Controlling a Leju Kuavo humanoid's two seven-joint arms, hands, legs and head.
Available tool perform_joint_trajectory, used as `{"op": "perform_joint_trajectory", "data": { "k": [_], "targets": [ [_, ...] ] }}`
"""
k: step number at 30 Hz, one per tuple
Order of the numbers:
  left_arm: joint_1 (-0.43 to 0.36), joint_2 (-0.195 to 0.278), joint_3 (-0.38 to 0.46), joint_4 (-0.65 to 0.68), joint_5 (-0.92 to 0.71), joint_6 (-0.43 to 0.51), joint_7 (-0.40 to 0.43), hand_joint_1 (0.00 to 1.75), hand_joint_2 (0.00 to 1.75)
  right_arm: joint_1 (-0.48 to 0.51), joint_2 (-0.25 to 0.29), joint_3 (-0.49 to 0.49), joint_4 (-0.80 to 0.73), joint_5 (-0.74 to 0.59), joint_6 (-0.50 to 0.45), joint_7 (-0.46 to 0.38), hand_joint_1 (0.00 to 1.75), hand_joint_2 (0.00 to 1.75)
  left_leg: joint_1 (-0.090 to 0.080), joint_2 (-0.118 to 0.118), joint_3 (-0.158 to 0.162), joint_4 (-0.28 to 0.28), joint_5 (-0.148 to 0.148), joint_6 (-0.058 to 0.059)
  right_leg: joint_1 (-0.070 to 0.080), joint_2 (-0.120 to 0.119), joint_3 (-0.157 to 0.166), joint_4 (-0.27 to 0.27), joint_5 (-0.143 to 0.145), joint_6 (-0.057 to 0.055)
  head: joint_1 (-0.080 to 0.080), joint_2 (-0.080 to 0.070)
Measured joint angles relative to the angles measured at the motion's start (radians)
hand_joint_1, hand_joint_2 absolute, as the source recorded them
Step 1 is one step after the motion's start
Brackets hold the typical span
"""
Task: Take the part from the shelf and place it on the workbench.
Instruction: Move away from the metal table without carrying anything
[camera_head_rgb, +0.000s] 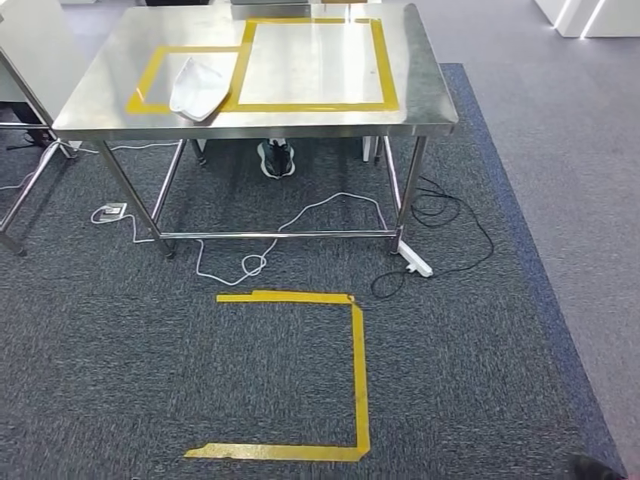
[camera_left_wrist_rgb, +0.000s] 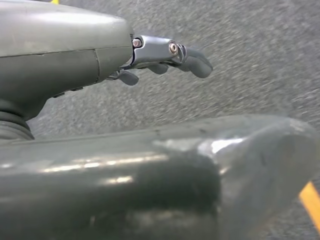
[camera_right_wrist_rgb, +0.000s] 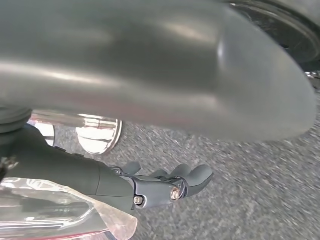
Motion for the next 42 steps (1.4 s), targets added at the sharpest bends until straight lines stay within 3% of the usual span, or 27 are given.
{"op": "perform_joint_trajectory", "data": {
  "k": [1, 2, 4, 5, 7, 8, 10, 12, 13, 14, 15, 17, 18, 19, 22, 23, 26, 27, 30, 37, 42],
  "targets": [
    [-0.001, 0.0, 0.0, 0.0, 0.0, 0.0, -0.002, 0.0, 0.0, 0.0, 0.0, -0.002, 0.0, -0.002, 0.0, -0.001, 0.0, 0.0, 0.0, 0.0, 0.045, -0.047, 0.02, 0.001, 0.0, 0.0, -0.02, 0.013, 0.008, 0.003, 0.0, 0.0],
    [-0.001, 0.0, 0.001, 0.0, 0.0, 0.0, -0.004, 0.0, 0.0, 0.001, 0.0, -0.005, -0.001, -0.004, 0.0, -0.003, 0.0, 0.0, 0.0, 0.0, 0.099, -0.117, 0.02, 0.004, 0.0, 0.0, -0.039, 0.026, 0.014, 0.007, 0.0, 0.0],
    [-0.003, 0.0, 0.002, 0.0, 0.0, 0.0, -0.01, 0.0, 0.0, 0.003, 0.0, -0.01, -0.002, -0.006, 0.0, -0.006, 0.0, 0.0, -0.003, 0.0, 0.178, -0.243, -0.02, 0.017, 0.002, -0.001, -0.066, 0.044, 0.028, 0.018, 0.0, 0.0],
    [-0.003, 0.0, 0.003, 0.0, -0.001, 0.001, -0.013, 0.0, 0.0, 0.004, 0.0, -0.013, -0.002, -0.007, 0.0, -0.007, 0.0, 0.0, -0.006, 0.0, 0.192, -0.277, -0.035, 0.026, 0.003, -0.001, -0.075, 0.048, 0.037, 0.024, 0.002, 0.0],
    [0.0, -0.001, 0.003, 0.0, -0.002, 0.001, -0.014, 0.0, 0.0, 0.006, 0.0, -0.017, -0.002, -0.008, 0.0, -0.009, 0.0, 0.0, -0.005, 0.003, 0.182, -0.294, -0.031, 0.045, 0.0, 0.0, -0.088, 0.051, 0.047, 0.036, 0.002, 0.0],
    [0.002, -0.002, 0.002, 0.0, -0.002, 0.001, -0.014, 0.0, 0.0, 0.008, 0.0, -0.018, -0.002, -0.008, 0.0, -0.01, 0.0, 0.0, -0.004, 0.005, 0.174, -0.297, -0.022, 0.054, -0.001, 0.004, -0.097, 0.063, 0.035, 0.043, 0.003, 0.0],
    [0.002, -0.004, 0.003, 0.0, -0.002, 0.001, -0.012, 0.0, 0.0, 0.013, 0.0, -0.02, -0.003, -0.009, 0.0, -0.01, 0.0, 0.0, -0.002, 0.009, 0.156, -0.298, -0.003, 0.065, -0.006, 0.012, -0.13, 0.148, -0.035, 0.055, 0.003, 0.0],
    [0.003, -0.008, 0.005, 0.0, -0.006, 0.001, -0.004, 0.0, 0.0, 0.016, 0.0, -0.023, -0.003, -0.01, 0.0, -0.011, 0.0, 0.0, -0.003, 0.01, 0.133, -0.297, 0.014, 0.066, -0.01, 0.015, -0.161, 0.27, -0.113, 0.063, 0.003, 0.0],
    [0.004, -0.011, 0.007, 0.0, -0.01, 0.001, 0.001, 0.0, 0.0, 0.017, 0.001, -0.025, -0.003, -0.01, 0.0, -0.011, 0.0, 0.0, -0.004, 0.01, 0.122, -0.296, 0.023, 0.065, -0.011, 0.015, -0.159, 0.301, -0.129, 0.065, 0.003, 0.0],
    [0.006, -0.013, 0.01, 0.0, -0.015, 0.001, 0.006, 0.0, 0.0, 0.019, 0.001, -0.028, -0.003, -0.01, 0.0, -0.011, 0.0, 0.0, -0.004, 0.011, 0.113, -0.295, 0.03, 0.063, -0.011, 0.015, -0.138, 0.295, -0.127, 0.066, 0.003, 0.0],
    [0.007, -0.017, 0.014, 0.0, -0.02, 0.001, 0.01, 0.0, 0.0, 0.021, 0.001, -0.032, -0.003, -0.01, 0.0, -0.011, 0.0, 0.0, -0.004, 0.011, 0.105, -0.294, 0.037, 0.061, -0.012, 0.015, -0.095, 0.246, -0.108, 0.065, 0.003, 0.0],
    [0.009, -0.022, 0.019, 0.0, -0.026, 0.001, 0.016, 0.0, 0.0, 0.023, 0.001, -0.041, -0.003, -0.012, 0.0, -0.012, 0.0, 0.0, -0.006, 0.011, 0.097, -0.292, 0.048, 0.055, -0.011, 0.015, 0.015, 0.091, -0.067, 0.06, 0.003, 0.0],
    [0.011, -0.024, 0.021, 0.0, -0.027, 0.001, 0.019, 0.0, 0.0, 0.024, 0.001, -0.046, -0.003, -0.013, 0.0, -0.013, 0.0, 0.0, -0.008, 0.011, 0.094, -0.291, 0.053, 0.05, -0.01, 0.015, 0.052, 0.031, -0.056, 0.054, 0.003, 0.0],
    [0.012, -0.025, 0.023, 0.0, -0.027, 0.001, 0.021, 0.0, 0.0, 0.024, 0.002, -0.05, -0.003, -0.015, 0.0, -0.014, 0.0, 0.0, -0.009, 0.011, 0.091, -0.29, 0.057, 0.045, -0.008, 0.016, 0.069, -0.002, -0.054, 0.049, 0.002, 0.0],
    [0.015, -0.026, 0.026, 0.0, -0.027, 0.002, 0.023, 0.0, 0.0, 0.032, 0.002, -0.056, -0.004, -0.02, 0.0, -0.016, 0.0, 0.0, -0.007, 0.011, 0.086, -0.288, 0.066, 0.027, -0.006, 0.015, 0.063, -0.012, -0.047, 0.029, 0.002, 0.0],
    [0.016, -0.026, 0.026, 0.0, -0.027, 0.002, 0.023, 0.0, 0.0, 0.034, 0.002, -0.058, -0.004, -0.022, 0.0, -0.016, 0.0, 0.0, -0.007, 0.01, 0.085, -0.288, 0.061, 0.027, -0.005, 0.014, 0.062, -0.013, -0.044, 0.026, 0.0, 0.0],
    [0.02, -0.026, 0.031, 0.0, -0.023, 0.002, 0.025, 0.0, 0.0, 0.039, 0.005, -0.065, -0.004, -0.026, 0.0, -0.019, 0.0, 0.0, -0.007, 0.008, 0.082, -0.292, 0.063, 0.064, -0.001, 0.014, 0.057, -0.011, -0.043, 0.025, -0.003, 0.0],
    [0.02, -0.025, 0.033, 0.0, -0.021, 0.002, 0.026, 0.0, 0.0, 0.04, 0.006, -0.067, -0.004, -0.027, 0.0, -0.02, 0.0, 0.0, -0.006, 0.008, 0.082, -0.293, 0.073, 0.07, 0.0, 0.013, 0.056, -0.01, -0.042, 0.023, -0.003, 0.0],
    [0.022, -0.025, 0.035, 0.0, -0.02, 0.002, 0.026, 0.0, 0.0, 0.04, 0.007, -0.069, -0.004, -0.028, 0.0, -0.02, 0.0, 0.0, -0.004, 0.007, 0.081, -0.296, 0.083, 0.055, 0.002, 0.012, 0.053, -0.007, -0.039, 0.019, -0.003, 0.0],
    [0.022, -0.025, 0.034, 0.0, -0.001, 0.002, 0.039, 0.0, 0.0, 0.041, 0.007, -0.077, -0.004, -0.06, 0.0, -0.035, 0.0, 0.0, -0.001, 0.007, 0.078, -0.297, 0.086, 0.035, 0.005, 0.013, 0.049, -0.005, -0.039, 0.017, -0.003, 0.0],
    [0.028, -0.024, 0.032, 0.0, 0.021, 0.002, 0.051, 0.0, 0.0, 0.055, 0.012, -0.114, -0.003, -0.081, 0.0, -0.054, 0.0, 0.0, -0.001, 0.007, 0.074, -0.297, 0.085, 0.031, 0.004, 0.013, 0.046, -0.005, -0.039, 0.017, -0.003, 0.0]
  ]
}}
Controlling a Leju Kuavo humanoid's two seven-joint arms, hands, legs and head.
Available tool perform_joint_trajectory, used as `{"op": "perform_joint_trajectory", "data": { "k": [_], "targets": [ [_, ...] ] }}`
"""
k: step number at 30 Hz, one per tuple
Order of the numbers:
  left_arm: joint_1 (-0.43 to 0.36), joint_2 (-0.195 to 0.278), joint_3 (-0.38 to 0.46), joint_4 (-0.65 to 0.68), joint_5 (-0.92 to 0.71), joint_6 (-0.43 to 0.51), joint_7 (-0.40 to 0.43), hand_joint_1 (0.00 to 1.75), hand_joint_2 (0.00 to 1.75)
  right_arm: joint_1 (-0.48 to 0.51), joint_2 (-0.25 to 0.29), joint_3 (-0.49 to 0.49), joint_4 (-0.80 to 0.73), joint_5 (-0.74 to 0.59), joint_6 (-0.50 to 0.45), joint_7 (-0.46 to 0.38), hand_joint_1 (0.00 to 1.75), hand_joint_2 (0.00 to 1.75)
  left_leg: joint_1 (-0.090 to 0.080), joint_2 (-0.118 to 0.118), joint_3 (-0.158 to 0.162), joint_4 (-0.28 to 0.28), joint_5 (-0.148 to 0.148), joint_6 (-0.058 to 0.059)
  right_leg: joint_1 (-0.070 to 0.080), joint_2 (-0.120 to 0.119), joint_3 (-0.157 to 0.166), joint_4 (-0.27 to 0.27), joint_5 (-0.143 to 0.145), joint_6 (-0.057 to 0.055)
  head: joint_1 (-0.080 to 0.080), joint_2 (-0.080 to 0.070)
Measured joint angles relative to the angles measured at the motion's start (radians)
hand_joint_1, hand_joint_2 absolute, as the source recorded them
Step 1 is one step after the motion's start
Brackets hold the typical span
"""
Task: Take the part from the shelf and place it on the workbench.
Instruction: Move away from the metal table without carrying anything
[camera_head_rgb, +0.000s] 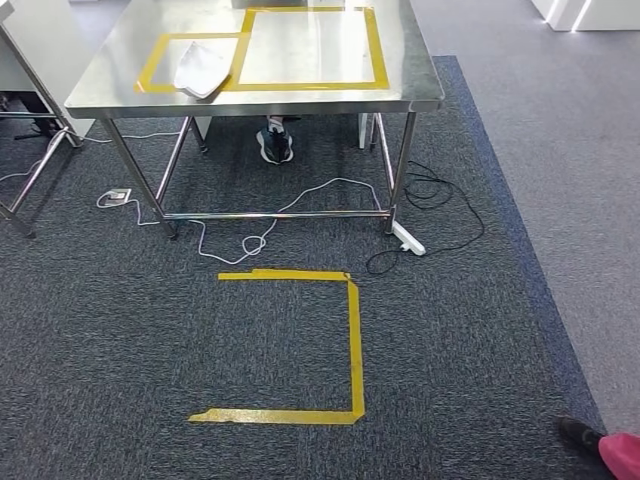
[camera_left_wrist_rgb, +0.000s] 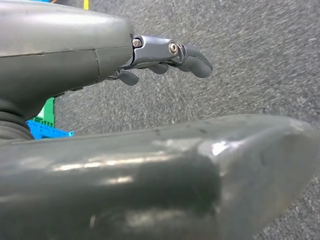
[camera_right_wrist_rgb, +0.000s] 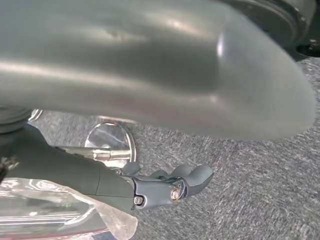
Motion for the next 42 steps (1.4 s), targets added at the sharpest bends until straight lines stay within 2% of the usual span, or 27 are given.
{"op": "perform_joint_trajectory", "data": {
  "k": [14, 20, 24, 26, 27, 29, 30, 31, 32, 33, 34, 35, 36, 37, 38, 39, 40, 41, 42],
  "targets": [
    [0.024, 0.006, -0.003, -0.005, 0.004, 0.0, 0.02, 0.0, 0.0, 0.022, 0.019, -0.075, 0.016, 0.069, 0.0, 0.014, 0.0, 0.0, -0.003, 0.0, -0.003, 0.003, -0.001, 0.001, -0.004, 0.0, -0.002, 0.0, 0.001, 0.002, 0.0, 0.0],
    [0.035, 0.01, 0.001, -0.016, 0.0, 0.0, 0.033, 0.0, 0.0, 0.045, 0.033, -0.118, 0.019, 0.152, 0.0, 0.059, 0.0, 0.0, -0.006, 0.0, -0.005, 0.008, -0.005, 0.007, -0.007, 0.0, -0.002, -0.001, 0.002, 0.007, 0.0, 0.0],
    [0.048, 0.015, 0.007, -0.035, -0.009, 0.0, 0.047, 0.0, 0.0, 0.064, 0.04, -0.152, 0.015, 0.188, 0.0, 0.081, 0.0, 0.0, -0.006, 0.0, -0.005, 0.005, -0.004, 0.017, -0.009, 0.0, 0.0, -0.002, 0.002, 0.016, -0.001, 0.0],
    [0.051, 0.017, 0.009, -0.044, -0.011, 0.0, 0.049, 0.0, 0.0, 0.071, 0.041, -0.163, 0.013, 0.194, 0.0, 0.085, 0.0, 0.0, 0.0, 0.002, -0.004, -0.009, 0.006, 0.024, -0.01, 0.002, -0.009, 0.017, -0.02, 0.024, 0.001, 0.0],
    [0.052, 0.018, 0.01, -0.047, -0.012, 0.0, 0.049, 0.0, 0.0, 0.073, 0.042, -0.167, 0.012, 0.196, 0.0, 0.087, 0.0, 0.0, 0.004, 0.003, -0.005, -0.016, 0.011, 0.027, -0.011, 0.003, -0.025, 0.054, -0.048, 0.029, 0.003, 0.0],
    [0.053, 0.018, 0.011, -0.05, -0.012, 0.0, 0.05, 0.0, 0.0, 0.076, 0.042, -0.173, 0.011, 0.197, 0.0, 0.088, 0.0, 0.0, 0.005, 0.004, -0.011, -0.017, 0.015, 0.028, -0.02, 0.004, -0.084, 0.183, -0.125, 0.04, 0.005, 0.0],
    [0.054, 0.017, 0.012, -0.05, -0.012, 0.0, 0.05, 0.0, 0.0, 0.077, 0.043, -0.175, 0.011, 0.197, 0.0, 0.089, 0.0, 0.0, 0.006, 0.005, -0.014, -0.017, 0.016, 0.026, -0.025, 0.004, -0.112, 0.244, -0.15, 0.047, 0.004, 0.0],
    [0.056, 0.017, 0.012, -0.05, -0.012, 0.0, 0.05, 0.0, 0.0, 0.079, 0.043, -0.177, 0.011, 0.197, 0.0, 0.089, 0.0, 0.0, 0.008, 0.005, -0.017, -0.017, 0.018, 0.023, -0.031, 0.004, -0.125, 0.276, -0.155, 0.053, 0.004, 0.0],
    [0.056, 0.016, 0.012, -0.05, -0.012, 0.0, 0.051, 0.0, 0.0, 0.081, 0.043, -0.179, 0.011, 0.197, 0.0, 0.089, 0.0, 0.0, 0.011, 0.005, -0.019, -0.016, 0.019, 0.019, -0.036, 0.004, -0.118, 0.267, -0.14, 0.059, 0.004, 0.0],
    [0.057, 0.016, 0.012, -0.051, -0.012, 0.0, 0.051, 0.0, 0.0, 0.083, 0.043, -0.18, 0.011, 0.197, 0.0, 0.089, 0.0, 0.0, 0.015, 0.005, -0.02, -0.014, 0.021, 0.014, -0.042, 0.004, -0.091, 0.218, -0.108, 0.066, 0.004, 0.0],
    [0.057, 0.016, 0.012, -0.051, -0.012, 0.0, 0.051, 0.0, 0.0, 0.084, 0.043, -0.182, 0.011, 0.197, 0.0, 0.089, 0.0, 0.0, 0.019, 0.002, -0.022, -0.01, 0.021, 0.006, -0.049, 0.008, -0.05, 0.141, -0.072, 0.074, 0.005, 0.0],
    [0.058, 0.017, 0.012, -0.052, -0.012, 0.0, 0.052, 0.0, 0.0, 0.083, 0.044, -0.184, 0.011, 0.197, 0.0, 0.09, 0.0, 0.0, 0.021, -0.002, -0.025, -0.005, 0.021, -0.003, -0.051, 0.021, -0.014, 0.076, -0.047, 0.081, 0.007, 0.0],
    [0.058, 0.017, 0.012, -0.054, -0.012, 0.0, 0.054, 0.0, 0.0, 0.083, 0.045, -0.187, 0.01, 0.198, 0.0, 0.091, 0.0, 0.0, 0.022, -0.006, -0.027, 0.0, 0.021, -0.014, -0.053, 0.029, 0.009, 0.029, -0.031, 0.078, 0.005, 0.0],
    [0.059, 0.018, 0.013, -0.057, -0.014, 0.0, 0.057, 0.0, 0.0, 0.085, 0.046, -0.189, 0.01, 0.2, 0.0, 0.092, 0.0, 0.0, 0.021, -0.011, -0.03, 0.004, 0.022, -0.024, -0.053, 0.037, 0.02, 0.008, -0.026, 0.071, 0.004, 0.0],
    [0.061, 0.02, 0.016, -0.06, -0.016, 0.001, 0.061, 0.0, 0.0, 0.087, 0.048, -0.19, 0.009, 0.202, 0.0, 0.095, 0.0, 0.0, 0.02, -0.015, -0.031, 0.005, 0.024, -0.032, -0.049, 0.039, 0.017, 0.012, -0.028, 0.06, 0.002, 0.0],
    [0.063, 0.021, 0.018, -0.066, -0.018, 0.001, 0.065, 0.0, 0.0, 0.092, 0.048, -0.192, 0.008, 0.205, 0.0, 0.097, 0.0, 0.0, 0.022, -0.019, -0.031, 0.005, 0.028, -0.038, -0.049, 0.029, 0.013, 0.016, -0.026, 0.046, -0.002, 0.0],
    [0.068, 0.023, 0.021, -0.071, -0.02, 0.001, 0.069, 0.0, 0.0, 0.094, 0.048, -0.193, 0.007, 0.208, 0.0, 0.1, 0.0, 0.0, 0.024, -0.023, -0.033, 0.008, 0.027, -0.042, -0.048, 0.021, 0.011, 0.018, -0.024, 0.037, -0.003, 0.0],
    [0.075, 0.025, 0.024, -0.077, -0.022, 0.001, 0.073, 0.0, 0.0, 0.095, 0.048, -0.193, 0.006, 0.21, 0.0, 0.103, 0.0, 0.0, 0.026, -0.023, -0.038, 0.021, 0.014, -0.044, -0.047, 0.012, 0.009, 0.02, -0.022, 0.029, -0.004, 0.0],
    [0.081, 0.026, 0.026, -0.083, -0.023, 0.001, 0.077, 0.0, 0.0, 0.096, 0.048, -0.195, 0.006, 0.212, 0.0, 0.105, 0.0, 0.0, 0.027, -0.021, -0.051, 0.055, -0.015, -0.045, -0.046, 0.002, 0.006, 0.019, -0.019, 0.022, -0.005, 0.0]
  ]
}}
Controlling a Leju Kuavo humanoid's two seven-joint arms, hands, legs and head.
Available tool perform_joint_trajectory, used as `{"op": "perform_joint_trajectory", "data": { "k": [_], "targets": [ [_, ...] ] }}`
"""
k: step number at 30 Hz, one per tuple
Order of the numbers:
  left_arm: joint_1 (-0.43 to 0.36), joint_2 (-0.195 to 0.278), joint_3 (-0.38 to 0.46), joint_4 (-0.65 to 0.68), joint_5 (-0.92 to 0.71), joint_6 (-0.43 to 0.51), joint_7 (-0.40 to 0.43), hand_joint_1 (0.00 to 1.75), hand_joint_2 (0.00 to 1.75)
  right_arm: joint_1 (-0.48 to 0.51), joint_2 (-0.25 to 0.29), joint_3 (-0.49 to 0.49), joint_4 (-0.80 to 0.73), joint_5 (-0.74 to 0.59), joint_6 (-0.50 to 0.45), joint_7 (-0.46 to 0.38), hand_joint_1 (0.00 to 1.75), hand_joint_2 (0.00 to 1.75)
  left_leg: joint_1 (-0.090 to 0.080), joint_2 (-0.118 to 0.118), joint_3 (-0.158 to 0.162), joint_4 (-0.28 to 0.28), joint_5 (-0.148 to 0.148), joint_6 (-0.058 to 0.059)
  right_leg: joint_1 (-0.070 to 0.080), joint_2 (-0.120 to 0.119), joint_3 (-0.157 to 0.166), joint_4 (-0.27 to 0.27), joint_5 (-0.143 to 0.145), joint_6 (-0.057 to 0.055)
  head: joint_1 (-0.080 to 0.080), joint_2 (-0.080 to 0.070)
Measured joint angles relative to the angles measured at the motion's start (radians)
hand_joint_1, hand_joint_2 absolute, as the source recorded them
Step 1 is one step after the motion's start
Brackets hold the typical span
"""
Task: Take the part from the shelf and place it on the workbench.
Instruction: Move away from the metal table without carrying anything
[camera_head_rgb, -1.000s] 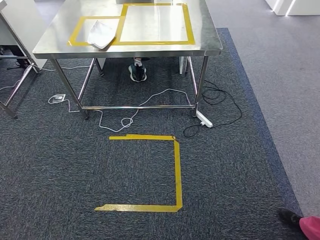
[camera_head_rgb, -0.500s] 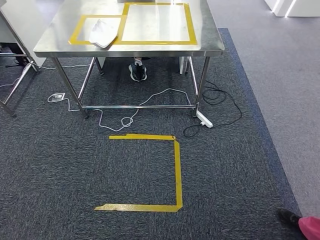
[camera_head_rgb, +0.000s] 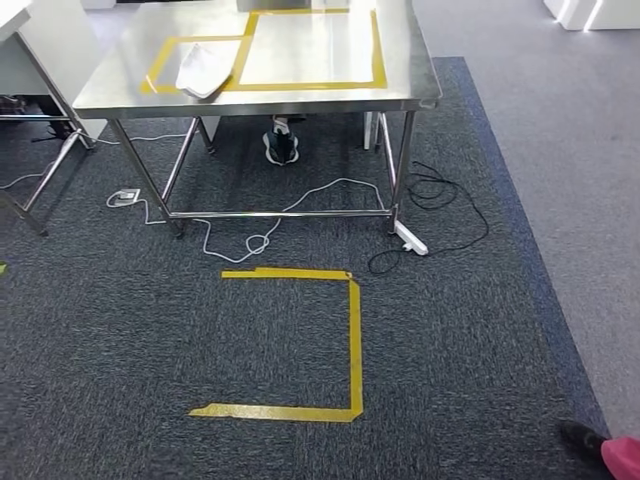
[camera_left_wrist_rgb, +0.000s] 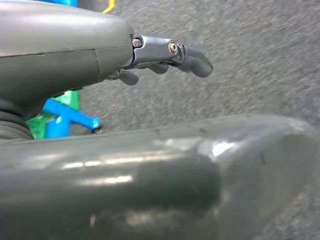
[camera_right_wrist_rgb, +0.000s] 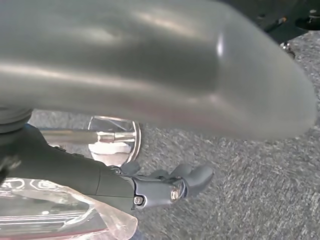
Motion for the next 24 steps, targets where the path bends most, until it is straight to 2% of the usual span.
{"op": "perform_joint_trajectory", "data": {
  "k": [3, 4, 5, 6, 7, 9, 10, 11, 13, 14, 15, 17, 18, 19, 20, 21, 22, 23, 24],
  "targets": [
    [0.012, 0.004, 0.008, -0.018, -0.006, 0.0, 0.01, 0.0, 0.0, 0.0, 0.0, -0.002, -0.001, 0.003, 0.0, 0.003, 0.0, 0.0, -0.006, 0.006, -0.066, 0.191, -0.121, 0.006, 0.012, -0.03, -0.009, 0.0, 0.006, -0.014, -0.002, 0.0],
    [0.015, 0.006, 0.01, -0.024, -0.007, 0.0, 0.014, 0.0, 0.0, -0.001, 0.0, -0.002, -0.001, 0.003, 0.0, 0.003, 0.0, 0.0, -0.009, 0.007, -0.076, 0.235, -0.14, 0.01, 0.017, -0.041, -0.011, 0.001, 0.007, -0.016, -0.001, 0.0],
    [0.02, 0.009, 0.013, -0.031, -0.007, 0.0, 0.019, 0.0, 0.0, -0.001, 0.001, -0.002, -0.001, 0.003, 0.0, 0.004, 0.0, 0.0, -0.013, 0.008, -0.068, 0.243, -0.138, 0.016, 0.022, -0.052, -0.013, 0.001, 0.007, -0.017, -0.002, 0.0],
    [0.025, 0.011, 0.015, -0.038, -0.008, 0.0, 0.023, 0.0, 0.0, -0.001, 0.001, -0.002, -0.001, 0.003, 0.0, 0.005, 0.0, 0.0, -0.017, 0.01, -0.043, 0.213, -0.12, 0.024, 0.027, -0.062, -0.013, 0.001, 0.007, -0.018, -0.002, 0.0],
    [0.03, 0.015, 0.018, -0.046, -0.01, 0.0, 0.027, 0.0, 0.0, -0.001, 0.001, -0.003, -0.001, 0.004, 0.0, 0.005, 0.0, 0.0, -0.023, 0.02, -0.004, 0.152, -0.091, 0.034, 0.03, -0.072, -0.012, 0.001, 0.006, -0.019, -0.001, 0.0],
    [0.038, 0.023, 0.023, -0.065, -0.016, 0.0, 0.038, 0.0, 0.0, -0.001, 0.002, -0.006, -0.002, 0.006, 0.0, 0.008, 0.0, 0.0, -0.038, 0.062, 0.068, 0.025, -0.053, 0.053, 0.04, -0.092, -0.01, 0.003, 0.003, -0.017, -0.001, 0.0],
    [0.04, 0.027, 0.025, -0.076, -0.019, 0.0, 0.044, 0.0, 0.0, -0.001, 0.002, -0.008, -0.002, 0.006, 0.0, 0.009, 0.0, 0.0, -0.043, 0.077, 0.086, -0.012, -0.047, 0.059, 0.043, -0.102, -0.01, 0.005, 0.002, -0.015, 0.0, 0.0],
    [0.043, 0.031, 0.027, -0.086, -0.021, 0.0, 0.049, 0.0, 0.0, -0.001, 0.003, -0.01, -0.003, 0.005, 0.0, 0.011, 0.0, 0.0, -0.047, 0.082, 0.088, -0.026, -0.049, 0.062, 0.045, -0.113, -0.01, 0.006, 0.0, -0.013, 0.0, 0.0],
    [0.052, 0.036, 0.027, -0.104, -0.025, 0.001, 0.056, 0.0, 0.0, -0.002, 0.003, -0.016, -0.005, 0.003, 0.0, 0.011, 0.0, 0.0, -0.045, 0.063, 0.083, -0.031, -0.044, 0.066, 0.044, -0.127, -0.006, 0.008, -0.003, -0.006, 0.0, 0.0],
    [0.058, 0.038, 0.027, -0.112, -0.027, 0.001, 0.059, 0.0, 0.0, -0.002, 0.003, -0.019, -0.006, 0.002, 0.0, 0.012, 0.0, 0.0, -0.043, 0.054, 0.081, -0.034, -0.04, 0.069, 0.043, -0.113, -0.008, 0.017, -0.013, 0.0, 0.001, 0.0],
    [0.061, 0.041, 0.027, -0.121, -0.029, 0.001, 0.061, 0.0, 0.0, -0.001, 0.003, -0.021, -0.007, 0.001, 0.0, 0.011, 0.0, 0.0, -0.041, 0.045, 0.079, -0.037, -0.036, 0.073, 0.04, -0.087, -0.018, 0.043, -0.033, 0.006, 0.004, 0.0],
    [0.064, 0.045, 0.027, -0.139, -0.034, 0.001, 0.068, 0.0, 0.0, 0.002, 0.003, -0.024, -0.009, 0.0, 0.0, 0.012, 0.0, 0.0, -0.039, 0.025, 0.073, -0.039, -0.029, 0.079, 0.035, -0.024, -0.07, 0.157, -0.096, 0.015, 0.009, 0.0],
    [0.064, 0.047, 0.027, -0.147, -0.037, 0.001, 0.072, 0.0, 0.0, 0.003, 0.004, -0.025, -0.009, -0.001, 0.0, 0.013, 0.0, 0.0, -0.039, 0.013, 0.07, -0.039, -0.027, 0.081, 0.034, -0.009, -0.103, 0.226, -0.123, 0.016, 0.01, 0.0],
    [0.065, 0.05, 0.027, -0.154, -0.04, 0.001, 0.075, 0.0, 0.0, 0.005, 0.004, -0.025, -0.009, -0.001, 0.0, 0.013, 0.0, 0.0, -0.04, 0.001, 0.068, -0.038, -0.026, 0.081, 0.033, -0.002, -0.128, 0.277, -0.135, 0.017, 0.009, 0.0],
    [0.067, 0.052, 0.027, -0.159, -0.042, 0.001, 0.079, 0.0, 0.0, 0.006, 0.004, -0.026, -0.009, -0.001, 0.0, 0.014, 0.0, 0.0, -0.041, -0.011, 0.067, -0.038, -0.025, 0.081, 0.033, 0.001, -0.139, 0.293, -0.128, 0.016, 0.009, 0.0],
    [0.069, 0.054, 0.027, -0.165, -0.045, 0.001, 0.082, 0.0, 0.0, 0.007, 0.004, -0.026, -0.009, 0.0, 0.0, 0.015, 0.0, 0.0, -0.042, -0.025, 0.067, -0.038, -0.024, 0.08, 0.033, 0.003, -0.131, 0.27, -0.101, 0.014, 0.009, 0.0],
    [0.071, 0.056, 0.027, -0.172, -0.048, 0.001, 0.086, 0.0, 0.0, 0.008, 0.004, -0.027, -0.01, 0.001, 0.0, 0.017, 0.0, 0.0, -0.043, -0.038, 0.068, -0.038, -0.023, 0.079, 0.033, 0.011, -0.106, 0.212, -0.062, 0.009, 0.009, 0.0],
    [0.073, 0.058, 0.027, -0.18, -0.052, 0.001, 0.089, 0.0, 0.0, 0.008, 0.005, -0.029, -0.01, 0.003, 0.0, 0.019, 0.0, 0.0, -0.043, -0.05, 0.069, -0.038, -0.022, 0.077, 0.033, 0.034, -0.074, 0.14, -0.025, 0.002, 0.009, 0.0],
    [0.074, 0.059, 0.027, -0.188, -0.055, 0.001, 0.092, 0.0, 0.0, 0.009, 0.005, -0.03, -0.01, 0.005, 0.0, 0.022, 0.0, 0.0, -0.044, -0.063, 0.068, -0.036, -0.02, 0.074, 0.033, 0.063, -0.046, 0.074, 0.0, -0.005, 0.009, 0.0]
  ]
}}
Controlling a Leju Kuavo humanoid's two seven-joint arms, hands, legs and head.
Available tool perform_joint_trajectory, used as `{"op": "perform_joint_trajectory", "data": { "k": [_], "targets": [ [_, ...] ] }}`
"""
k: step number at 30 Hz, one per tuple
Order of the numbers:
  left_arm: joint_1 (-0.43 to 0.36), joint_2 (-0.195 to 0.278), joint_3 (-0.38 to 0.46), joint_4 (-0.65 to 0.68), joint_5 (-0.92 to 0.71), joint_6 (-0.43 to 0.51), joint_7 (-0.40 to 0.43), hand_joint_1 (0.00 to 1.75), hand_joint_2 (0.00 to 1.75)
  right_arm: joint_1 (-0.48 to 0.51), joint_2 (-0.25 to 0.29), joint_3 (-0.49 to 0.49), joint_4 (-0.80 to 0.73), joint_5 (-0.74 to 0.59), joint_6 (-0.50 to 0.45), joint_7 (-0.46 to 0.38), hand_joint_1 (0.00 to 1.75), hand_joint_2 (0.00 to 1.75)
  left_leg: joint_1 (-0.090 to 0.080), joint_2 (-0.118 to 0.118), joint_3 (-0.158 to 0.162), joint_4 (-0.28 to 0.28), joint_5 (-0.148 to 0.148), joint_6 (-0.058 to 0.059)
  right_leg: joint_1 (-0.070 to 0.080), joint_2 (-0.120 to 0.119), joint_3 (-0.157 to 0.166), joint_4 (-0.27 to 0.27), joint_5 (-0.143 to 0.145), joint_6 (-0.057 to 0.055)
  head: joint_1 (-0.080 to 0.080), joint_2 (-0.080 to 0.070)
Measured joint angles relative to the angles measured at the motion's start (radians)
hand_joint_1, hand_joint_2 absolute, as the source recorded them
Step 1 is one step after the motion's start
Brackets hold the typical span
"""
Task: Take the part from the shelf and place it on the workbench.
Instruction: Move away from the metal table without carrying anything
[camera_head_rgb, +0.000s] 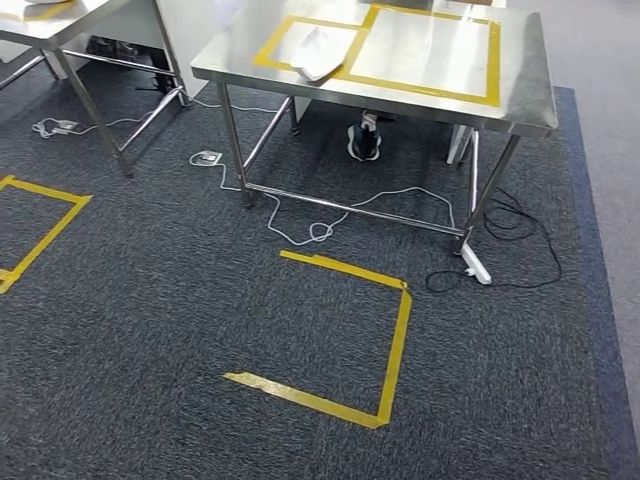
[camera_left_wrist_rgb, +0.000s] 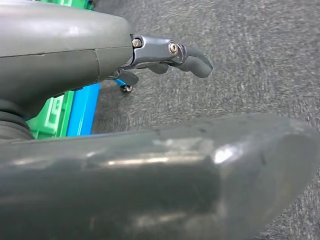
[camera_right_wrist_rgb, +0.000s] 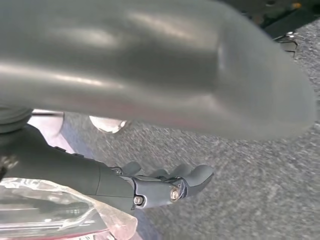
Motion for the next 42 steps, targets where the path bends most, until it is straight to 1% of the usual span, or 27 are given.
{"op": "perform_joint_trajectory", "data": {
  "k": [2, 4, 6, 8, 10, 11, 12, 13, 15, 17, 19, 20, 22, 24, 25, 26, 27, 28, 30, 32, 33, 34, 35, 37, 39, 41, 42],
  "targets": [
    [0.002, 0.003, 0.001, -0.015, -0.002, 0.0, 0.002, 0.0, 0.0, 0.002, 0.001, -0.004, -0.001, 0.005, 0.0, 0.004, 0.0, 0.0, 0.004, -0.025, -0.008, 0.002, 0.005, -0.011, 0.002, 0.04, 0.027, -0.065, 0.014, -0.011, 0.0, 0.0],
    [0.007, 0.006, 0.003, -0.028, 0.001, 0.0, 0.001, 0.0, 0.0, 0.005, 0.001, -0.009, -0.003, 0.009, 0.0, 0.008, 0.0, 0.0, 0.009, -0.048, -0.017, 0.003, 0.011, -0.023, 0.003, 0.023, 0.032, -0.077, 0.018, -0.017, 0.0, 0.0],
    [0.014, 0.008, 0.004, -0.037, 0.006, 0.0, 0.0, 0.0, 0.0, 0.008, 0.002, -0.012, -0.004, 0.012, 0.0, 0.008, 0.0, 0.0, 0.009, -0.015, -0.032, 0.031, -0.009, -0.032, -0.001, -0.007, 0.038, -0.089, 0.028, -0.024, -0.003, 0.0],
    [0.015, 0.011, 0.008, -0.042, 0.016, 0.0, -0.007, 0.0, 0.0, 0.011, 0.003, -0.013, -0.005, 0.015, 0.0, 0.01, 0.0, 0.0, 0.011, 0.044, -0.075, 0.128, -0.073, -0.044, -0.003, -0.042, 0.037, -0.095, 0.031, -0.028, -0.009, 0.0],
    [0.016, 0.012, 0.013, -0.046, 0.035, 0.0, -0.02, 0.0, 0.0, 0.013, 0.004, -0.013, -0.005, 0.02, 0.0, 0.014, 0.0, 0.0, 0.019, 0.065, -0.124, 0.247, -0.132, -0.057, -0.004, -0.078, 0.033, -0.095, 0.029, -0.03, -0.011, 0.0],
    [0.019, 0.011, 0.015, -0.048, 0.044, 0.0, -0.027, 0.0, 0.0, 0.013, 0.004, -0.013, -0.005, 0.024, 0.0, 0.018, 0.0, 0.0, 0.023, 0.068, -0.132, 0.273, -0.137, -0.063, -0.004, -0.094, 0.033, -0.095, 0.027, -0.029, -0.011, 0.0],
    [0.022, 0.011, 0.018, -0.049, 0.053, 0.0, -0.034, 0.0, 0.0, 0.011, 0.004, -0.012, -0.005, 0.027, 0.0, 0.021, 0.0, 0.0, 0.027, 0.072, -0.12, 0.261, -0.123, -0.068, -0.005, -0.109, 0.033, -0.095, 0.026, -0.026, -0.011, 0.0],
    [0.024, 0.01, 0.021, -0.049, 0.063, 0.0, -0.041, 0.0, 0.0, 0.008, 0.005, -0.01, -0.005, 0.029, 0.0, 0.023, 0.0, 0.0, 0.031, 0.08, -0.089, 0.21, -0.094, -0.073, -0.008, -0.123, 0.034, -0.094, 0.024, -0.023, -0.011, 0.0],
    [0.024, 0.009, 0.024, -0.049, 0.082, 0.0, -0.056, 0.0, 0.0, 0.0, 0.005, -0.003, 0.0, 0.025, 0.0, 0.024, 0.0, 0.0, 0.035, 0.119, -0.012, 0.076, -0.042, -0.077, -0.008, -0.148, 0.038, -0.087, 0.017, -0.009, -0.012, 0.0],
    [0.022, 0.006, 0.025, -0.049, 0.098, 0.0, -0.069, 0.0, 0.0, -0.01, 0.006, 0.004, 0.006, 0.017, 0.0, 0.023, 0.0, 0.0, 0.031, 0.14, 0.022, 0.008, -0.027, -0.065, -0.005, -0.168, 0.042, -0.08, 0.009, 0.006, -0.008, 0.0],
    [0.025, 0.005, 0.025, -0.049, 0.115, 0.0, -0.076, 0.0, 0.0, -0.023, 0.006, 0.013, 0.014, 0.008, 0.0, 0.022, 0.0, 0.0, 0.027, 0.122, 0.017, 0.005, -0.025, -0.045, -0.006, -0.184, 0.052, -0.082, 0.007, 0.018, -0.004, 0.0],
    [0.027, 0.005, 0.024, -0.049, 0.124, 0.0, -0.08, 0.0, 0.0, -0.031, 0.006, 0.02, 0.018, 0.002, 0.0, 0.021, 0.0, 0.0, 0.027, 0.114, 0.015, 0.004, -0.023, -0.038, -0.009, -0.179, 0.054, -0.081, 0.003, 0.023, -0.004, 0.0],
    [0.028, 0.005, 0.023, -0.049, 0.141, 0.0, -0.094, 0.0, 0.0, -0.042, 0.006, 0.034, 0.025, -0.01, 0.0, 0.016, 0.0, 0.0, 0.026, 0.096, 0.011, 0.002, -0.016, -0.024, -0.013, -0.131, 0.03, -0.026, -0.037, 0.031, -0.004, 0.0],
    [0.027, 0.005, 0.023, -0.049, 0.159, 0.0, -0.108, 0.0, 0.0, -0.049, 0.006, 0.048, 0.033, -0.024, 0.0, 0.009, 0.0, 0.0, 0.023, 0.075, 0.005, 0.002, -0.013, -0.016, -0.014, -0.078, -0.037, 0.11, -0.106, 0.031, -0.003, 0.0],
    [0.026, 0.006, 0.023, -0.049, 0.172, 0.0, -0.116, 0.0, 0.0, -0.052, 0.006, 0.057, 0.039, -0.035, 0.0, 0.004, 0.0, 0.0, 0.02, 0.064, 0.003, 0.002, -0.013, -0.014, -0.013, -0.068, -0.072, 0.178, -0.129, 0.028, -0.003, 0.0],
    [0.026, 0.006, 0.022, -0.049, 0.185, 0.0, -0.124, 0.0, 0.0, -0.057, 0.006, 0.066, 0.048, -0.046, 0.0, -0.003, 0.0, 0.0, 0.017, 0.051, 0.002, 0.002, -0.012, -0.012, -0.012, -0.064, -0.095, 0.218, -0.134, 0.024, -0.003, 0.0],
    [0.026, 0.007, 0.022, -0.049, 0.197, 0.0, -0.134, 0.0, 0.0, -0.062, 0.006, 0.075, 0.055, -0.058, 0.0, -0.012, 0.0, 0.0, 0.014, 0.037, 0.002, 0.002, -0.012, -0.012, -0.01, -0.061, -0.101, 0.218, -0.117, 0.019, -0.003, 0.0],
    [0.026, 0.007, 0.021, -0.049, 0.206, 0.0, -0.143, 0.0, 0.0, -0.066, 0.006, 0.082, 0.061, -0.067, 0.0, -0.02, 0.0, 0.0, 0.011, 0.023, 0.004, 0.002, -0.011, -0.011, -0.008, -0.055, -0.088, 0.178, -0.081, 0.012, -0.003, 0.0],
    [0.026, 0.007, 0.021, -0.05, 0.214, 0.0, -0.153, 0.0, 0.0, -0.07, 0.006, 0.089, 0.068, -0.069, 0.0, -0.024, 0.0, 0.0, 0.007, -0.005, 0.006, 0.003, -0.011, -0.012, -0.004, -0.009, -0.035, 0.044, -0.001, -0.007, -0.004, 0.0],
    [0.025, 0.007, 0.022, -0.052, 0.213, 0.0, -0.151, 0.0, 0.0, -0.068, 0.005, 0.09, 0.067, -0.05, 0.0, -0.008, 0.0, 0.0, 0.008, -0.031, 0.0, 0.005, -0.01, -0.016, -0.002, 0.035, 0.002, -0.045, 0.028, -0.018, -0.005, 0.0],
    [0.026, 0.008, 0.022, -0.054, 0.212, 0.0, -0.149, 0.0, 0.0, -0.066, 0.004, 0.088, 0.066, -0.039, 0.0, 0.002, 0.0, 0.0, 0.01, -0.045, -0.006, 0.005, -0.007, -0.022, -0.001, 0.039, 0.009, -0.058, 0.024, -0.02, -0.005, 0.0],
    [0.029, 0.008, 0.021, -0.056, 0.211, 0.0, -0.148, 0.0, 0.0, -0.064, 0.003, 0.085, 0.064, -0.033, 0.0, 0.008, 0.0, 0.0, 0.013, -0.06, -0.012, 0.005, -0.004, -0.028, 0.0, 0.027, 0.015, -0.067, 0.025, -0.018, -0.004, 0.0],
    [0.032, 0.008, 0.021, -0.058, 0.212, 0.0, -0.149, 0.0, 0.0, -0.062, 0.002, 0.082, 0.061, -0.028, 0.0, 0.012, 0.0, 0.0, 0.015, -0.057, -0.016, 0.008, -0.004, -0.033, -0.001, 0.012, 0.02, -0.073, 0.028, -0.017, -0.004, 0.0],
    [0.036, 0.01, 0.022, -0.062, 0.212, 0.0, -0.149, 0.0, 0.0, -0.057, 0.002, 0.078, 0.055, -0.023, 0.0, 0.014, 0.0, 0.0, 0.013, -0.007, -0.037, 0.048, -0.032, -0.042, -0.004, -0.018, 0.029, -0.089, 0.035, -0.02, -0.008, 0.0],
    [0.033, 0.012, 0.023, -0.064, 0.212, 0.001, -0.148, 0.0, 0.0, -0.052, 0.002, 0.076, 0.052, -0.021, 0.0, 0.015, 0.0, 0.0, 0.013, 0.052, -0.091, 0.162, -0.096, -0.051, -0.005, -0.052, 0.031, -0.094, 0.034, -0.023, -0.011, 0.0],
    [0.033, 0.014, 0.023, -0.065, 0.212, 0.001, -0.149, 0.0, 0.0, -0.05, 0.002, 0.074, 0.051, -0.021, 0.0, 0.017, 0.0, 0.0, 0.019, 0.067, -0.142, 0.27, -0.135, -0.06, -0.004, -0.086, 0.029, -0.094, 0.028, -0.024, -0.012, 0.0],
    [0.034, 0.015, 0.023, -0.065, 0.212, 0.001, -0.149, 0.0, 0.0, -0.05, 0.002, 0.074, 0.051, -0.021, 0.0, 0.017, 0.0, 0.0, 0.021, 0.07, -0.145, 0.28, -0.129, -0.064, -0.004, -0.102, 0.029, -0.094, 0.025, -0.023, -0.012, 0.0]
  ]
}}
